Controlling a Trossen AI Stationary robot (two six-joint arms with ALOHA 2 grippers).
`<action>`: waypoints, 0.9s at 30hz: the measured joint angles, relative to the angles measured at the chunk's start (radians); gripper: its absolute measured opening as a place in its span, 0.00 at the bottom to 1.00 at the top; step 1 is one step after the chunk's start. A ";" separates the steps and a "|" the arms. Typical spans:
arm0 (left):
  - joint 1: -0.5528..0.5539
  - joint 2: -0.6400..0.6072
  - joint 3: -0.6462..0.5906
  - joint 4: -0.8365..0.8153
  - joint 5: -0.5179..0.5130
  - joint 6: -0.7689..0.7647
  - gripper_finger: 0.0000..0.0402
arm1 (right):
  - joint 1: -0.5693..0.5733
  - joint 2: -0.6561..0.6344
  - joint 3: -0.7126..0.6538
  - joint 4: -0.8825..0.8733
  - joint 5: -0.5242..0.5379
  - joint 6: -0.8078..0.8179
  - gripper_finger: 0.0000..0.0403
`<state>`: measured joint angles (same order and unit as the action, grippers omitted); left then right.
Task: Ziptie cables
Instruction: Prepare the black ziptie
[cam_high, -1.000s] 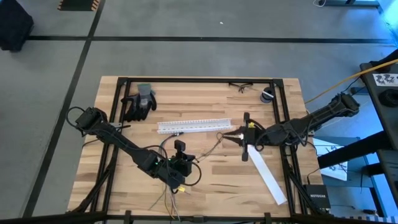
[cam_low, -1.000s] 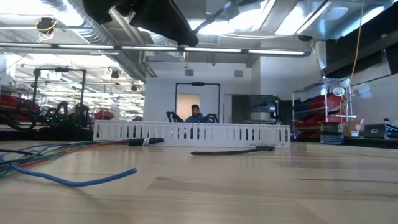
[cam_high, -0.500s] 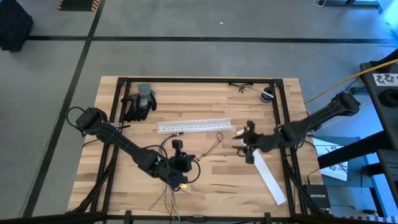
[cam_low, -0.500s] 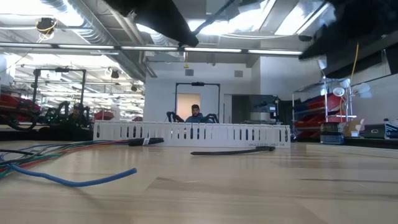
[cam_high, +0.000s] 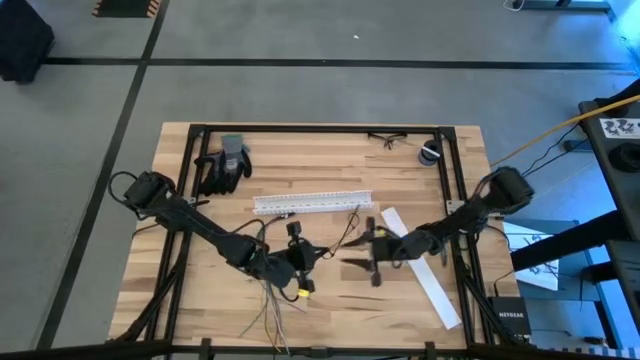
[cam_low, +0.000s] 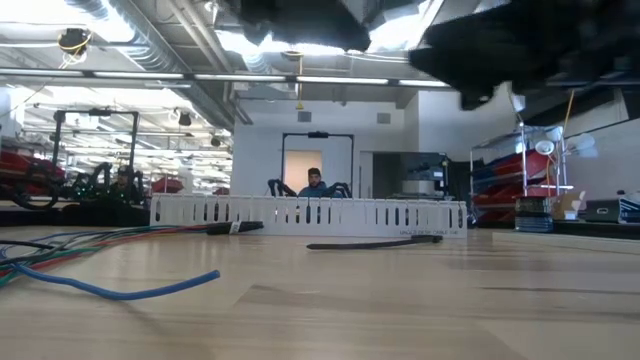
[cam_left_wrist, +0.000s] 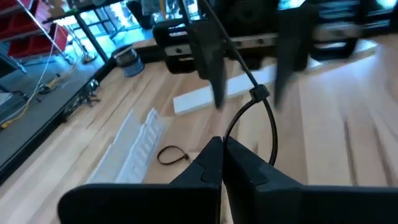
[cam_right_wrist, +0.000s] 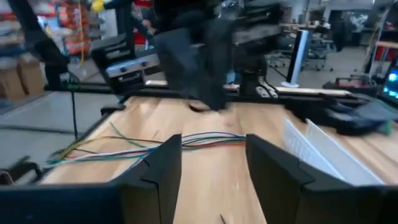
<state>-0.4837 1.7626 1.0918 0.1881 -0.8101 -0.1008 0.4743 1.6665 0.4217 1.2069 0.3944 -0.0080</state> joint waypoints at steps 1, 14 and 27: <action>0.008 0.007 -0.001 0.003 0.007 0.000 0.00 | -0.006 0.024 0.029 -0.005 0.000 -0.015 0.42; 0.021 0.031 -0.002 0.021 0.034 0.035 0.00 | -0.018 0.053 0.111 -0.010 -0.038 -0.075 0.42; 0.023 0.031 -0.002 0.023 0.034 0.038 0.00 | -0.016 0.051 0.111 -0.072 -0.030 -0.107 0.05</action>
<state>-0.4610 1.7935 1.0897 0.2108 -0.7761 -0.0627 0.4578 1.7180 0.5331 1.1346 0.3640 -0.1146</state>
